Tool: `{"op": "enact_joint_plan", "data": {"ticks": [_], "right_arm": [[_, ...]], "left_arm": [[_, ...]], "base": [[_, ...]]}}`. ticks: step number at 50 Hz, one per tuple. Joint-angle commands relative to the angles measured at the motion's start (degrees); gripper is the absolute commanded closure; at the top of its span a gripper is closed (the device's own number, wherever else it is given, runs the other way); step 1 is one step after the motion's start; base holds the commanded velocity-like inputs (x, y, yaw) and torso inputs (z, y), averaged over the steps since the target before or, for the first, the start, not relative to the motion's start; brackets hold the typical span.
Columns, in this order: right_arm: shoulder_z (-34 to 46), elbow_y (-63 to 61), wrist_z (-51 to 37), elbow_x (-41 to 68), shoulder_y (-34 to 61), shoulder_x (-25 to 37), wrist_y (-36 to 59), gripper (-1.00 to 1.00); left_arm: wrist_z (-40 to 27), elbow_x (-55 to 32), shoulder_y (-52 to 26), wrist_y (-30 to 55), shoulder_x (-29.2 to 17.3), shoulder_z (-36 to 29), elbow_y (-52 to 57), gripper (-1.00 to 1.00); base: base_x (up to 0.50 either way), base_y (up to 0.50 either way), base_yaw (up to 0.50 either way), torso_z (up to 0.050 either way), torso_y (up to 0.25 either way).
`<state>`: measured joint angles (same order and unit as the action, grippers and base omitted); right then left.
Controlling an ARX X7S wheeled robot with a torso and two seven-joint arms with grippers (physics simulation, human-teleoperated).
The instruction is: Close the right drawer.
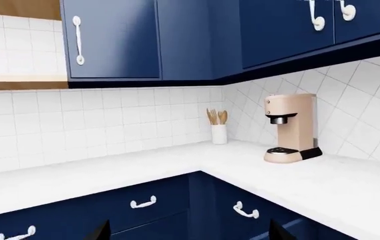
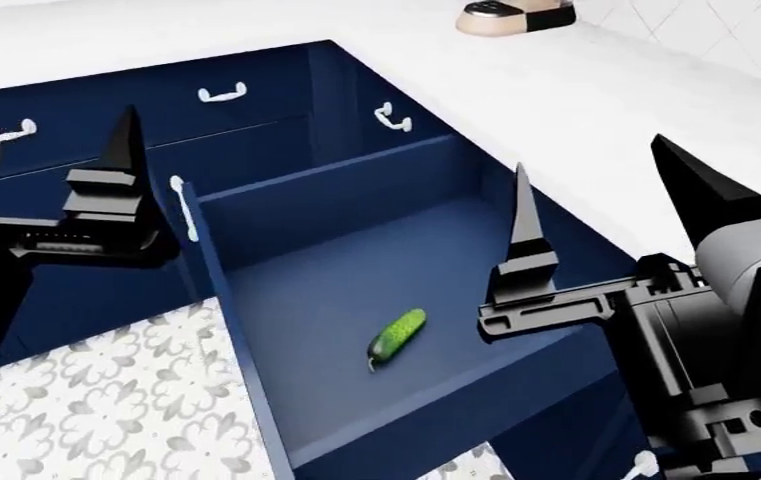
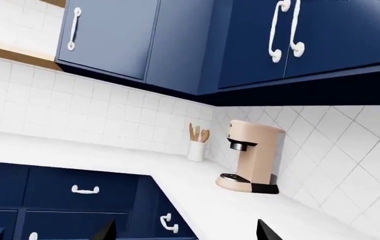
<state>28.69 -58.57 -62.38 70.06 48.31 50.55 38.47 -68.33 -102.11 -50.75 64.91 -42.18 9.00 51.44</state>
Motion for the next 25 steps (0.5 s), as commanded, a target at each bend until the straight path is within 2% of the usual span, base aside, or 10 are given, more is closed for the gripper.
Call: {"op": "enact_joint_plan", "data": {"ticks": [1, 25], "right_arm": [[1.1, -0.3, -0.1, -0.4, 0.8, 0.3, 0.3, -1.00], [3.6, -0.6, -0.7, -1.4, 1.7, 0.8, -0.6, -1.00]], "left_arm": [[0.2, 0.3, 0.0, -0.3, -0.2, -0.1, 0.0, -1.00], [1.0, 1.2, 0.6, -0.6, -0.5, -0.1, 0.3, -1.00]], "base": [[0.00, 0.00, 0.50, 0.000, 0.000], [0.00, 0.00, 0.50, 0.000, 0.000]]}}
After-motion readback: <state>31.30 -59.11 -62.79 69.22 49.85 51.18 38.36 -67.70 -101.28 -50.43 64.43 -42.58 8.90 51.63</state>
